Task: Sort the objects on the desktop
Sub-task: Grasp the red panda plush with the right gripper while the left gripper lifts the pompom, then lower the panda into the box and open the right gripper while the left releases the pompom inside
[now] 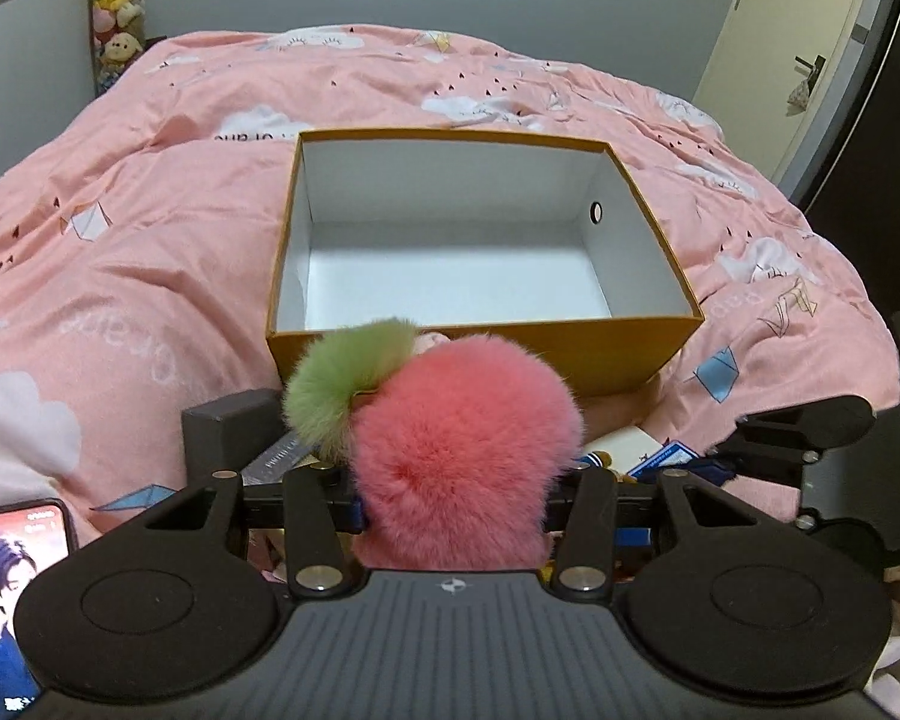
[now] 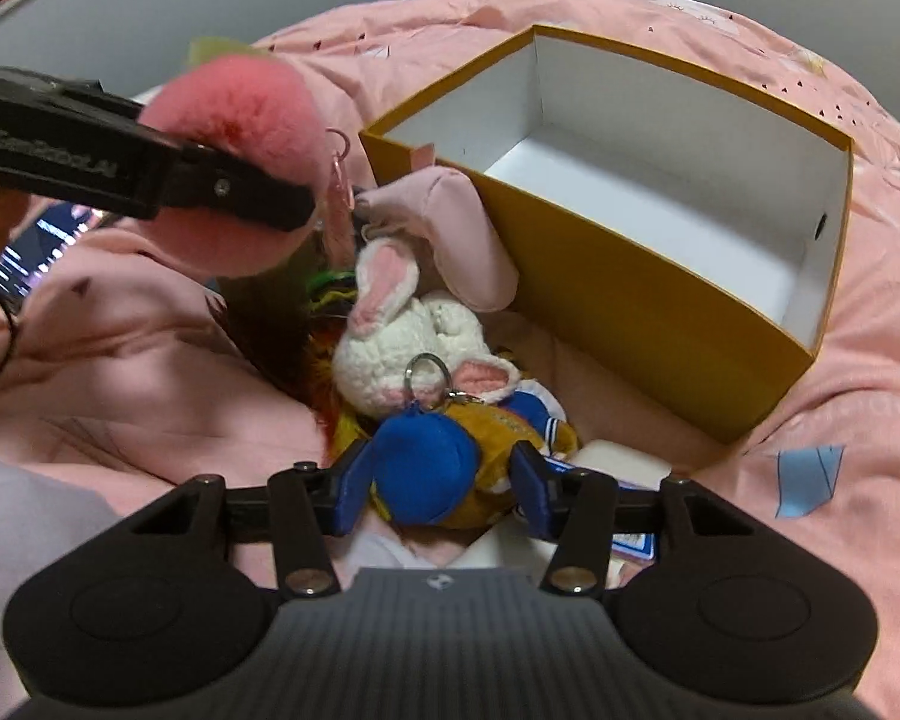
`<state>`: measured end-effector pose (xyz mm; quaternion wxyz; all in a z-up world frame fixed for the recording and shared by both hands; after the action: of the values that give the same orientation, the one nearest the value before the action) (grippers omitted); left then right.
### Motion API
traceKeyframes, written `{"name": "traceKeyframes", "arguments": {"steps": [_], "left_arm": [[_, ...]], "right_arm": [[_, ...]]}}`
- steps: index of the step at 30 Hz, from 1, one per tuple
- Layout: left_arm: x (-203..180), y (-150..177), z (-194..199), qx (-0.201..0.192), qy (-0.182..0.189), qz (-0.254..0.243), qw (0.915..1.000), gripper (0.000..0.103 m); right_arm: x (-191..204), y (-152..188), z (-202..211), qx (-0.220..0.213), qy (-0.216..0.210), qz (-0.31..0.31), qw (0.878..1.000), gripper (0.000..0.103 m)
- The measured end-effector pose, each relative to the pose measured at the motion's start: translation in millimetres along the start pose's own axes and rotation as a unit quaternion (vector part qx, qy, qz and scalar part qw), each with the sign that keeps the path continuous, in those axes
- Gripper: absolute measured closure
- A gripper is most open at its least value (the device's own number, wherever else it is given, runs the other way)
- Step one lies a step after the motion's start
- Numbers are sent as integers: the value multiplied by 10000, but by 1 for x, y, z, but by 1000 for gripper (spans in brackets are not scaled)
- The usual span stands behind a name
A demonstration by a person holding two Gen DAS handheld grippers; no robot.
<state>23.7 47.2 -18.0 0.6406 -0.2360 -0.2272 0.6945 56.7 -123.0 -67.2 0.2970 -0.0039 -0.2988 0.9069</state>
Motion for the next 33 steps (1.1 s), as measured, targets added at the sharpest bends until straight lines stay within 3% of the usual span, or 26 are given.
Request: {"name": "traceKeyframes", "arguments": {"steps": [4, 6, 10, 15, 26, 33], "left_arm": [[-3, 5, -5, 84, -27, -37, 10000, 51], [-5, 6, -6, 90, -38, -71, 9999, 50], [-7, 7, -6, 84, -47, -94, 9999, 50], [-7, 3, -4, -20, -59, -58, 10000, 50], [-10, -24, 17, -520, -164, -40, 9985, 50], [-5, -54, 20, -760, -246, 40, 9968, 50]], "right_arm": [[1, 4, -17, 239, 87, 299, 9992, 36], [1, 5, -20, 248, 120, 390, 9989, 34], [-1, 3, -15, 121, 149, 309, 9993, 48], [-11, -6, 14, -324, 15, -147, 9994, 54], [-26, -42, 91, -1390, -345, -619, 9877, 58], [-41, -76, 112, -1768, -653, -818, 9787, 58]]}}
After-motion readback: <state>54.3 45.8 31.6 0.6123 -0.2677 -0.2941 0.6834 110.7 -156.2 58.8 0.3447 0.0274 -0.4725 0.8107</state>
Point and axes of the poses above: each gripper's, at about its wrist camera, not at the fingertips, and z roughly against the way its jaws point, x to its left, y to its underside, the point moved 3 cm from there along -z, roughly the way its jaws point, and after that the axes turned 10 degrees about -y, right-handed, at the moved point
